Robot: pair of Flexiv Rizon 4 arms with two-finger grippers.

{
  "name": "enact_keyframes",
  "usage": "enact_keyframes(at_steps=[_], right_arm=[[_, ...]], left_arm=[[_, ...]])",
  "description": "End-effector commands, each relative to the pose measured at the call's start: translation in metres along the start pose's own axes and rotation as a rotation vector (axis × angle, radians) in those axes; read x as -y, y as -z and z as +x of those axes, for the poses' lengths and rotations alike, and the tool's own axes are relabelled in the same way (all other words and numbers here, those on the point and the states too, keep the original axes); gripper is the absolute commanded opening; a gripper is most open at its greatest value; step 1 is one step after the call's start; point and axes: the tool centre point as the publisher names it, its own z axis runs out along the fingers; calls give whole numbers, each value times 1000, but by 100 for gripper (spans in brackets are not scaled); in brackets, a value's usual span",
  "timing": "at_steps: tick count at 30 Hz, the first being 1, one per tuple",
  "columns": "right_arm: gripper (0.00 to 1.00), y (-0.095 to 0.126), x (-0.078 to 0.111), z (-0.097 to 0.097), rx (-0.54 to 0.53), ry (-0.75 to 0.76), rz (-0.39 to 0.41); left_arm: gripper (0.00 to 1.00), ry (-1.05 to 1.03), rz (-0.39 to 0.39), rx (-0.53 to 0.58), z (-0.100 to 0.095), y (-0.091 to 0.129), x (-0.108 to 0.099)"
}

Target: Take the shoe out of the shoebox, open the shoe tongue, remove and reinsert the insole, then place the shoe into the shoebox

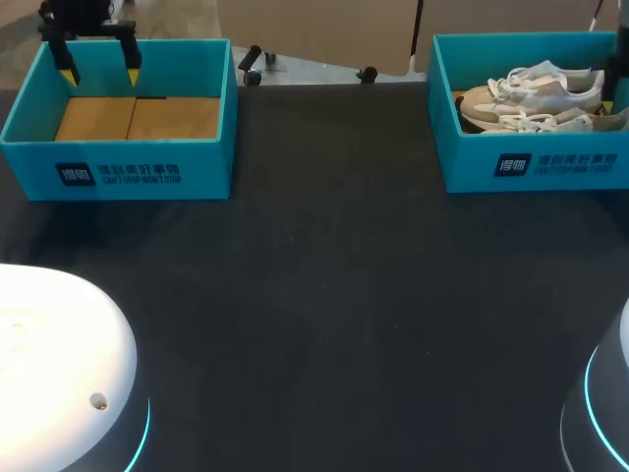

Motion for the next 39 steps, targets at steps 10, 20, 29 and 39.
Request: enact_keyframes(at_steps=[10, 20, 29, 39], right_arm=[[55, -26, -5, -11, 5, 23, 4], [49, -44, -10, -13, 20, 59, 7], [49, -60, -12, -13, 31, 76, 5], [49, -75, -16, -15, 50, 125, 3]], left_arm=[[100, 0, -1, 0, 0, 0, 0], [100, 0, -1, 0, 0, 0, 0], [100, 0, -1, 0, 0, 0, 0], [100, 0, -1, 0, 0, 0, 0]])
